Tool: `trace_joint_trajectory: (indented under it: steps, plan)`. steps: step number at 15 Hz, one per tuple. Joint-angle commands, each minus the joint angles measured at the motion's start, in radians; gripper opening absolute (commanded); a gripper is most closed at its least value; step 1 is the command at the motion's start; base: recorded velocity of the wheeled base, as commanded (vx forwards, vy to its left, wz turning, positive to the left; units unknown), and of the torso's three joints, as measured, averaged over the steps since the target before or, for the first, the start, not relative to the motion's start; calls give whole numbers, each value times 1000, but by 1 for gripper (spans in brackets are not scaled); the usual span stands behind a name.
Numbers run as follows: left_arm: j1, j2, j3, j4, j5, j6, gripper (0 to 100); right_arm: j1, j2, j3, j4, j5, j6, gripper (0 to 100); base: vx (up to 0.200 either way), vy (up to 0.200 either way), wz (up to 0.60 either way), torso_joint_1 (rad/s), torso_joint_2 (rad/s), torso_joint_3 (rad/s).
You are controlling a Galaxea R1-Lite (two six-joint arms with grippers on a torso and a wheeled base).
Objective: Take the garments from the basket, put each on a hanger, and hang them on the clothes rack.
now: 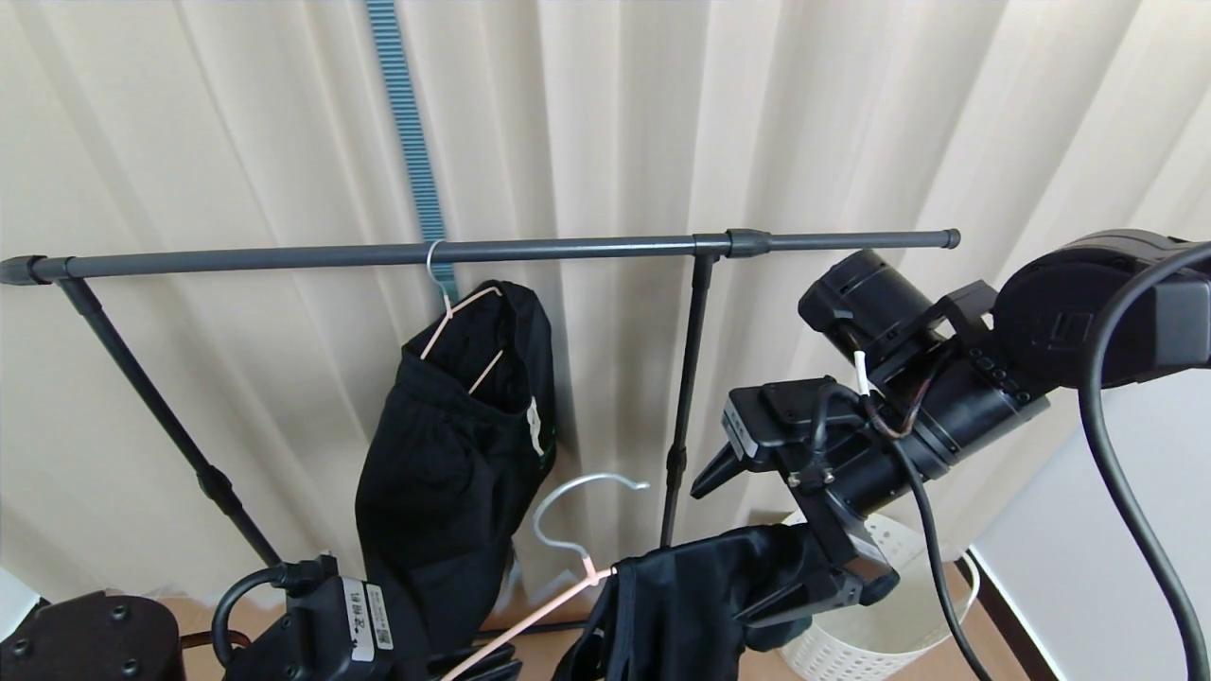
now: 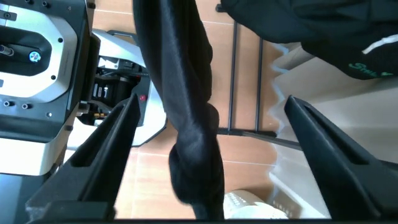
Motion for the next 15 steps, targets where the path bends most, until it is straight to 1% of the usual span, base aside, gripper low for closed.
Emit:
trace_joint_trajectory:
  steps: [1, 4, 7, 8, 10, 12, 13, 14, 15]
  plan:
    - [0, 0, -2, -1, 1, 0, 0, 3, 0, 19, -7, 1, 0, 0, 0, 0, 0, 0, 0, 0]
    - [0, -1, -3, -2, 1, 0, 0, 10, -6, 22, -6, 1, 0, 0, 0, 0, 0, 0, 0, 0]
    - [0, -1, 3, -1, 1, 5, 0, 12, -53, 33, -4, 4, 0, 0, 0, 0, 0, 0, 0, 0]
    - [0, -1, 3, -1, 1, 5, 100, 13, -61, 39, -4, 10, 0, 0, 0, 0, 0, 0, 0, 0]
    - [0, -6, 0, -1, 1, 0, 100, 32, -81, 63, -7, 16, 6, 0, 0, 0, 0, 0, 0, 0]
    - [0, -7, 1, -2, 1, 5, 100, 33, -90, 62, -7, 14, 8, 0, 0, 0, 0, 0, 0, 0]
    - [5, -15, -3, -2, 1, -3, 100, 33, -106, 59, -21, 8, 29, 0, 0, 0, 0, 0, 0, 0]
    - [8, -15, -5, -2, 1, -6, 100, 33, -113, 59, -29, 1, 36, 0, 0, 0, 0, 0, 0, 0]
    - [37, -15, -8, -2, -1, -7, 100, 33, -125, 57, -38, -36, 43, 0, 0, 0, 0, 0, 0, 0]
